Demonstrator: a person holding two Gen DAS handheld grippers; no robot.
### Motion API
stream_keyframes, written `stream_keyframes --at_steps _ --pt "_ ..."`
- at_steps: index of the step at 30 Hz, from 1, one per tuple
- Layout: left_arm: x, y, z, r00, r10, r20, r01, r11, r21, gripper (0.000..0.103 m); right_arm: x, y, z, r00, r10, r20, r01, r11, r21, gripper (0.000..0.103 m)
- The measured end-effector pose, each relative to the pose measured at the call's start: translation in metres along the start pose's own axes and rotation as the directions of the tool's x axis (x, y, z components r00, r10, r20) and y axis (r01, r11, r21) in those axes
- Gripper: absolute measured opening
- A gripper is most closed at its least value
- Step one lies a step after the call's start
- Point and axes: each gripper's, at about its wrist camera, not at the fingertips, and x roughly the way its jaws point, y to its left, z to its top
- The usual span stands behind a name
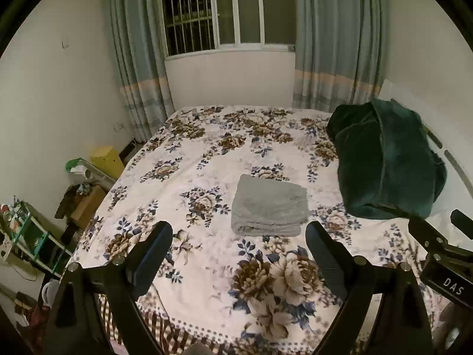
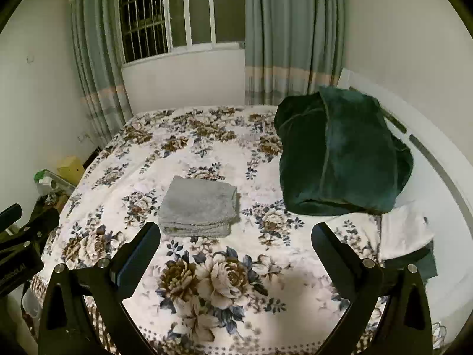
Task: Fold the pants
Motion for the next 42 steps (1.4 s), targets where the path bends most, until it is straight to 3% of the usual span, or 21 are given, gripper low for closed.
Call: stream_keyframes --at_steps 10,12,15,42 --pt "-0.066 0.010 -0.013 1.000 -0.016 0.016 0.016 1.000 -0.023 0.092 -0.105 -0.007 -0.009 0.999 -0.003 0.036 0.003 1.000 -0.007 0.103" --pt "-0.071 0.011 -0.016 1.000 -0.021 0.016 0.022 1.000 -0.021 0.102 -0.118 -0.003 -0.013 0.999 0.005 0.033 -0.005 1.000 -0.008 0.103" --pt "-0.076 0.016 -0.019 1.000 -0.018 0.023 0.018 1.000 -0.018 0.103 -0.133 0.004 -0.018 0.999 0.008 0.039 -0.007 1.000 -0.021 0.103" --pt "-0.098 0.032 -0.027 0.999 0.014 0.047 -0.014 1.000 -0.002 0.103 -0.146 0.015 -0.023 0.998 0.053 0.043 -0.052 0.998 -0.026 0.103"
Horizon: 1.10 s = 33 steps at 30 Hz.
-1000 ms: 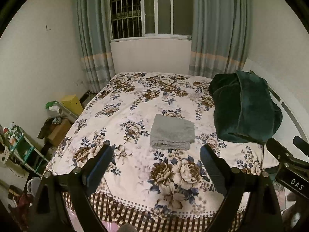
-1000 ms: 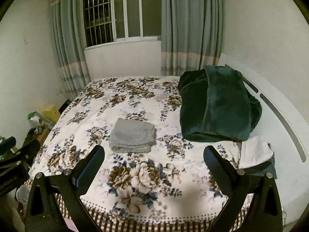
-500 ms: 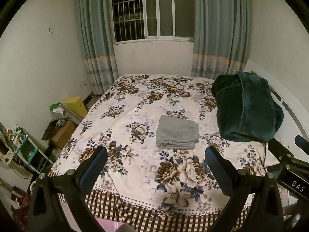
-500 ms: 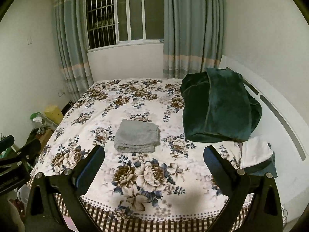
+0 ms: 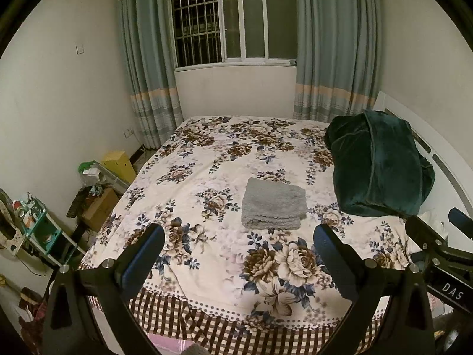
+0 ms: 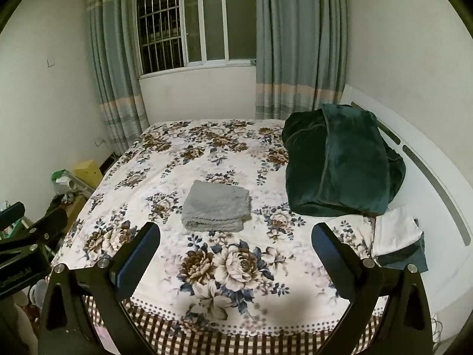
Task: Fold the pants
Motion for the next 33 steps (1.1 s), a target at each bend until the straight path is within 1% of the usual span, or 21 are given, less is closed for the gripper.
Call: stream_keyframes --at_steps 10,18,33 --pt "-0.004 -0.001 0.002 1.000 -0.009 0.006 0.009 1.000 0.007 0.103 0.002 -0.005 -0.006 1.000 0.007 -0.008 -0.007 1.000 0.021 0.103" --pt "-0.006 0.001 0.009 1.000 -0.026 0.016 0.026 1.000 0.009 0.103 0.003 -0.007 -0.004 1.000 0.008 -0.007 -0.008 1.000 0.020 0.103" --pt "-0.003 0.003 0.011 0.999 -0.032 0.018 0.032 0.999 0.013 0.103 0.003 -0.006 -0.006 1.000 0.005 -0.005 -0.005 1.000 0.021 0.103"
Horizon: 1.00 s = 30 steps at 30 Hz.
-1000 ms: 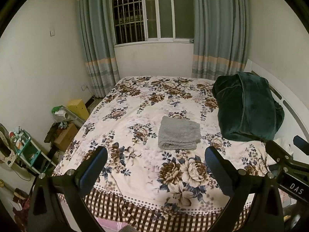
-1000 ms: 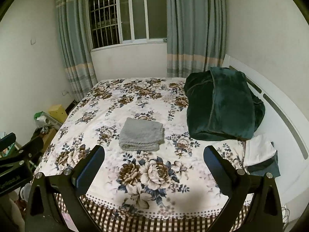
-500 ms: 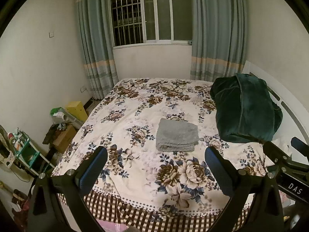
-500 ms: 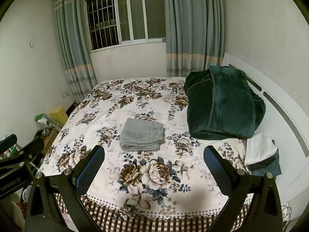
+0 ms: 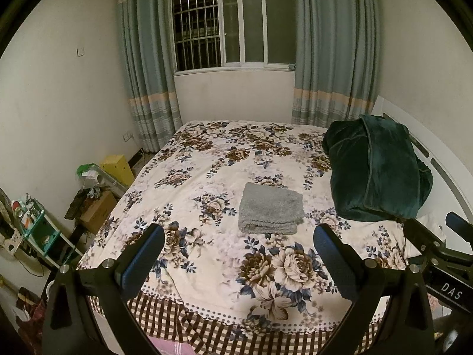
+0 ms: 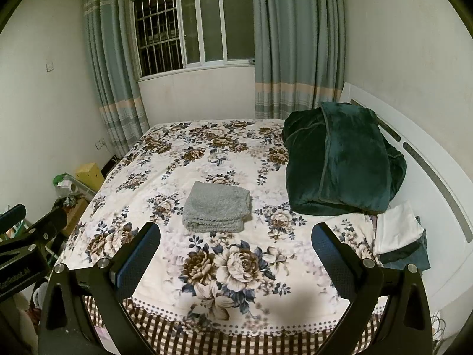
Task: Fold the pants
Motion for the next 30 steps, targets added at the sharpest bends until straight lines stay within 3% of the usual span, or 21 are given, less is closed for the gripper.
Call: stream_keyframes --at_steps 30 --pt "-0.0010 -0.0025 -0.0020 1.000 0.004 0.000 -0.004 1.000 -0.004 0.103 0.0014 -0.0052 0.0054 1.000 0.000 0.007 0.000 1.000 -0.001 0.103"
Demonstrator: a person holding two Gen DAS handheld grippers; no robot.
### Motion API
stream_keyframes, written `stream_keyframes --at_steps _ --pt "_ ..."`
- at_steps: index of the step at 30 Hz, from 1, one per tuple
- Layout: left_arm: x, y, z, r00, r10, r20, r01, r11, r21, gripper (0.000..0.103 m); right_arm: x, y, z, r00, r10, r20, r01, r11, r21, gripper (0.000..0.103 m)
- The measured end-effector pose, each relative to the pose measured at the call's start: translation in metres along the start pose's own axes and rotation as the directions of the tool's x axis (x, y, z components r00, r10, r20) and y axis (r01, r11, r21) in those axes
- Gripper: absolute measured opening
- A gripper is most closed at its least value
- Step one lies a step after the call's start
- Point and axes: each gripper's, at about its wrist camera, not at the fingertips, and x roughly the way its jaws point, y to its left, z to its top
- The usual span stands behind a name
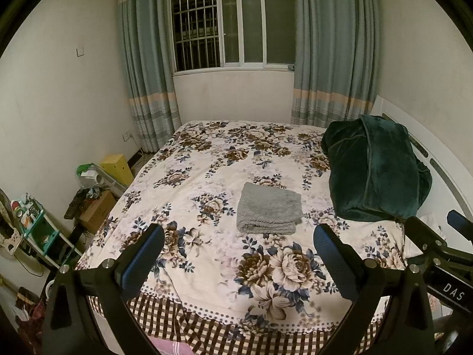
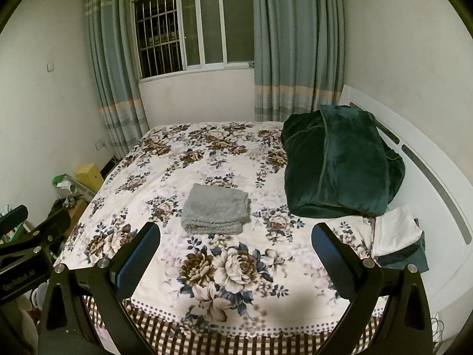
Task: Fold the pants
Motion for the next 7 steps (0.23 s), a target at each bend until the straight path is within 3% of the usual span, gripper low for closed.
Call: stream_keyframes --at_steps 7 --pt "-0.0016 -0.0023 -0.0001 1.000 0.002 0.009 -0.002 1.000 -0.002 0.103 0.0010 -0.0004 -0.0008 1.000 0.000 0.001 0.000 1.000 -0.002 0.103"
